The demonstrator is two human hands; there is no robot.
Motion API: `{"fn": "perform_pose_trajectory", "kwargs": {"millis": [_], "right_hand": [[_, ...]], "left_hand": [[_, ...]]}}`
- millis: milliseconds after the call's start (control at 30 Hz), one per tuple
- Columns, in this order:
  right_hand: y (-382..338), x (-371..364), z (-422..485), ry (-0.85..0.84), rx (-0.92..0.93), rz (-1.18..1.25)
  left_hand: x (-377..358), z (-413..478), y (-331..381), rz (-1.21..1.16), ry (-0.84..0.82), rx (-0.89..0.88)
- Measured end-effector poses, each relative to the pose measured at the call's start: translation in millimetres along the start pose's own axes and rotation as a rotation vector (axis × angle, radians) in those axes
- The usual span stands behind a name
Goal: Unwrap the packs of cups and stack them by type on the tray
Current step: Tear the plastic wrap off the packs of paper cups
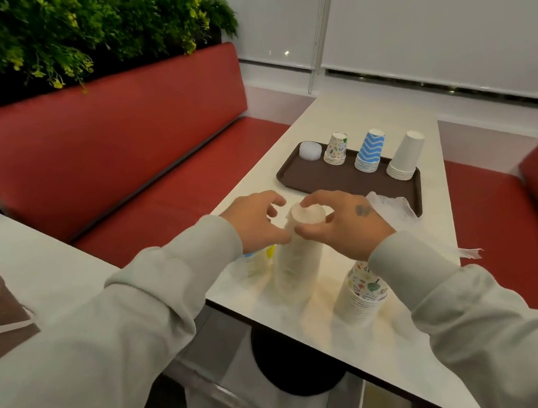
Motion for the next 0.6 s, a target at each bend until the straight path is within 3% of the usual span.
{"fn": "perform_pose_trajectory", "kwargs": {"millis": [233,600], "right_hand": [[-5.7,-10.1,-1.1,0.101,-0.040,0.005],[-12.8,-13.4,-7.6,0.165,0.002,-0.090]], "left_hand": [[-58.5,1.8,-48.1,-0.060,-0.105,0.088],[-92.9,9.2,-77.3,-0.423,0.033,0.114]]}}
Point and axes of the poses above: each hand's wrist, its own z-axis towards the middle knuckle, its own x-axis out of the back of the hand, y = z × x, the point moved 6 cm from there along z, towards the middle knuckle, and after that the axes turned 12 degrees about -z, right-handed, at the moved point
